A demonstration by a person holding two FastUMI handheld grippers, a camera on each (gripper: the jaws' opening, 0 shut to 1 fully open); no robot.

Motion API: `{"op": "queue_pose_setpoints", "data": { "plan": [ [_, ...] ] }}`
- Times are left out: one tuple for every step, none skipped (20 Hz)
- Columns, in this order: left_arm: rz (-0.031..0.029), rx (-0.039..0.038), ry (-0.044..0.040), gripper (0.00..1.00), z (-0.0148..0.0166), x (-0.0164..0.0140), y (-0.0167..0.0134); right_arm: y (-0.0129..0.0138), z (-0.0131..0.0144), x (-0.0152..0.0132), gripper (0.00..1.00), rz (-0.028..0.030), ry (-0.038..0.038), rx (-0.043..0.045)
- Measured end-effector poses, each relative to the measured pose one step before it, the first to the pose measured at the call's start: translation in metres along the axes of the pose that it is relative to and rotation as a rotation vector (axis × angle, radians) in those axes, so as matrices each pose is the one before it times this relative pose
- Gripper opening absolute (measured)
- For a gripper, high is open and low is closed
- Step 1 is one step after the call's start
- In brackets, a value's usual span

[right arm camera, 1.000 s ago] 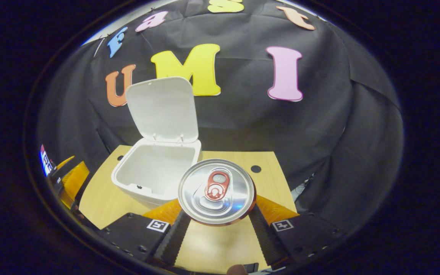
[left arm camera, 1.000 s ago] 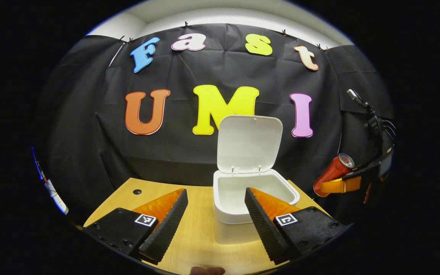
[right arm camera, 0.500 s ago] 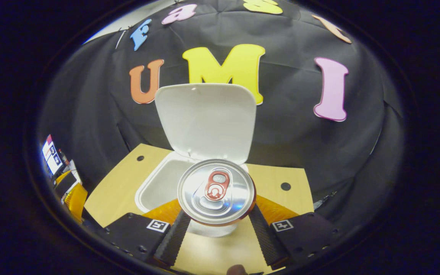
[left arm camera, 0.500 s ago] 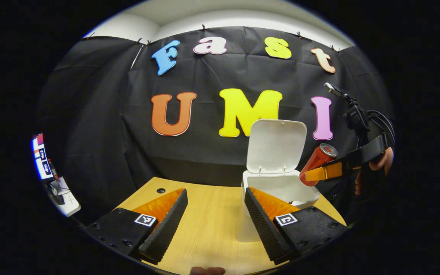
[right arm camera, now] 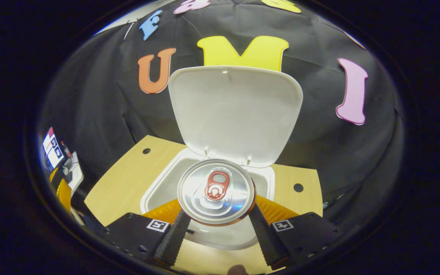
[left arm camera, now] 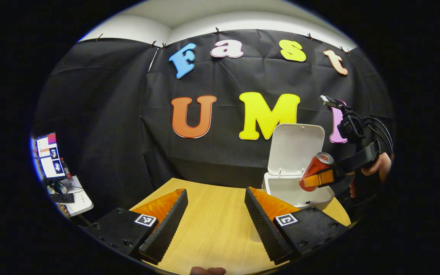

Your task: Press the lid of the desktop garbage bin to open it, pick up the crumpled paper on the desktop and throw it into the bin, then pick up the pop can on the desktop and drop it into the bin, and finally close the garbage bin lid.

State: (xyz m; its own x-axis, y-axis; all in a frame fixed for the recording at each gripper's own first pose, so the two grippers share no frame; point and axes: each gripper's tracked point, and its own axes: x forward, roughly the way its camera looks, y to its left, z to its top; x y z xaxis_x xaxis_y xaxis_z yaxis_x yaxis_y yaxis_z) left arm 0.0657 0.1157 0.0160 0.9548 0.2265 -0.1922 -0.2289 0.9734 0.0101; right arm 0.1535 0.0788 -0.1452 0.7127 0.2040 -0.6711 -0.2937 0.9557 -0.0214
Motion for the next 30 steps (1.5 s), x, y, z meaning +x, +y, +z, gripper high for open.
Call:
{"op": "queue_pose_setpoints", "data": {
  "plan": [
    [0.00259, -0.00203, 0.00042, 0.97, 0.00084, -0.00025, 0.00041, 0.00036, -0.00002, 0.00197, 0.82, -0.00103, 0.00339, -0.00159],
    [0.00339, -0.00158, 0.00022, 0.97, -0.00052, -0.00109, -0.00013, 0.00094, -0.00081, 0.00079, 0.82, -0.00070, 0.00265, 0.00118],
    [0.00195, -0.00081, 0.00095, 0.97, -0.00048, 0.00006, 0.00073, 0.00032, -0.00042, -0.00022, 0.82, -0.00027, 0.00231, 0.00458],
    [0.00155, 0.00000, 0.00126, 0.97, 0.00059, -0.00059, -0.00132, 0.00035, -0.00025, 0.00058, 0.82, 0.00073, 0.00192, 0.00424],
    [0.00047, 0.00049, 0.00166, 0.97, 0.00017, 0.00033, -0.00076, -0.00025, 0.00057, 0.00118, 0.82, -0.00142, 0.00152, 0.00379],
    [-0.00018, 0.00084, -0.00007, 0.97, -0.00010, -0.00013, 0.00002, -0.00019, -0.00021, 0.00071, 0.83, 0.00153, -0.00028, 0.00460],
    [-0.00283, 0.00115, 0.00092, 0.97, 0.00225, 0.00163, -0.00149, -0.00007, 0.00007, -0.00091, 0.83, 0.00184, 0.00031, 0.00105],
    [-0.00198, 0.00383, 0.00098, 0.97, -0.00156, -0.00199, -0.00077, -0.00007, -0.00010, 0.00003, 0.83, 0.00085, -0.00072, -0.00088],
    [-0.00171, 0.00281, 0.00093, 0.97, 0.00100, -0.00133, -0.00043, -0.00047, 0.00022, -0.00031, 0.83, 0.00037, -0.00249, 0.00278],
    [-0.00238, 0.00253, 0.00179, 0.97, -0.00040, 0.00095, -0.00105, -0.00059, 0.00088, 0.00022, 0.85, 0.00048, -0.00371, 0.00399],
    [-0.00064, 0.00252, -0.00089, 0.97, 0.00075, -0.00092, -0.00051, -0.00055, 0.00132, -0.00023, 0.86, -0.00089, -0.00369, 0.00374],
    [-0.00096, 0.00229, -0.00045, 0.97, 0.00145, 0.00105, -0.00019, -0.00095, 0.00097, -0.00070, 0.86, -0.00207, -0.00585, 0.00396],
    [-0.00236, 0.00137, -0.00240, 0.97, 0.00055, -0.00101, -0.00079, -0.00161, 0.00179, -0.00082, 0.87, -0.00466, -0.00620, 0.00489],
    [-0.00339, 0.00131, -0.00183, 0.97, 0.00149, -0.00020, -0.00214, -0.00219, 0.00239, -0.00171, 0.87, -0.00625, -0.01030, 0.00608],
    [-0.00445, 0.00234, -0.00335, 0.97, 0.00197, 0.00003, -0.00172, -0.00292, 0.00370, -0.00187, 0.87, -0.00617, -0.01332, 0.00490],
    [-0.00675, 0.00147, -0.00207, 0.97, 0.00075, 0.00098, -0.00266, -0.00447, 0.00264, -0.00262, 0.87, -0.00835, -0.01436, 0.00213],
    [-0.00742, 0.00043, -0.00063, 0.97, 0.00088, 0.00045, -0.00298, -0.00553, 0.00241, -0.00277, 0.87, -0.01121, -0.01426, 0.00021],
    [-0.01026, -0.00041, 0.00051, 0.97, -0.00032, -0.00014, -0.00338, -0.00343, 0.00243, -0.00395, 0.87, -0.01094, -0.01431, 0.00334],
    [-0.01266, -0.00380, 0.00206, 0.97, -0.00064, 0.00031, -0.00430, -0.00287, 0.00386, -0.00329, 0.87, -0.00911, -0.01458, 0.00512],
    [-0.01455, -0.00352, -0.00006, 0.97, -0.00036, 0.00016, -0.00422, -0.00327, 0.00435, -0.00269, 0.87, -0.01055, -0.01541, 0.00571],
    [-0.01204, -0.00088, 0.00071, 0.97, 0.00112, 0.00031, -0.00373, -0.00235, 0.00429, -0.00440, 0.87, -0.00772, -0.01479, 0.00877],
    [-0.01343, -0.00002, -0.00059, 0.97, -0.00037, -0.00005, -0.00400, -0.00185, 0.00284, -0.00485, 0.87, -0.00491, -0.01002, 0.00720],
    [-0.01453, -0.00045, -0.00218, 0.97, 0.00079, -0.00050, -0.00385, -0.00245, 0.00516, -0.00508, 0.87, -0.00726, -0.01399, 0.00758],
    [-0.01537, 0.00042, 0.00051, 0.97, -0.00128, -0.00021, -0.00341, -0.00265, 0.00476, -0.00407, 0.87, -0.00803, -0.01309, 0.00465],
    [-0.01206, 0.00172, -0.00005, 0.97, -0.00009, -0.00029, -0.00286, -0.00248, 0.00645, -0.00398, 0.87, -0.00873, -0.01607, 0.00520],
    [-0.01114, 0.00068, -0.00075, 0.97, -0.00058, -0.00011, -0.00126, -0.00084, 0.00579, -0.00551, 0.87, -0.00738, -0.01544, 0.00735],
    [-0.01036, -0.00155, -0.00190, 0.97, 0.00066, -0.00047, -0.00167, -0.00083, 0.00616, -0.00334, 0.87, -0.00665, -0.01468, 0.01040],
    [-0.00919, -0.00231, -0.00070, 0.97, -0.00059, -0.00093, -0.00199, 0.00004, 0.00549, -0.00393, 0.87, -0.00579, -0.01472, 0.01397],
    [-0.00779, 0.00028, -0.00159, 0.97, 0.00035, 0.00045, -0.00124, 0.00167, 0.00582, -0.00355, 0.87, -0.00322, -0.01082, 0.01164],
    [-0.00703, -0.00042, -0.00128, 0.97, -0.00003, 0.00035, -0.00099, 0.00276, 0.00700, -0.00247, 0.87, -0.00025, -0.01336, 0.01110]
  ]
}}
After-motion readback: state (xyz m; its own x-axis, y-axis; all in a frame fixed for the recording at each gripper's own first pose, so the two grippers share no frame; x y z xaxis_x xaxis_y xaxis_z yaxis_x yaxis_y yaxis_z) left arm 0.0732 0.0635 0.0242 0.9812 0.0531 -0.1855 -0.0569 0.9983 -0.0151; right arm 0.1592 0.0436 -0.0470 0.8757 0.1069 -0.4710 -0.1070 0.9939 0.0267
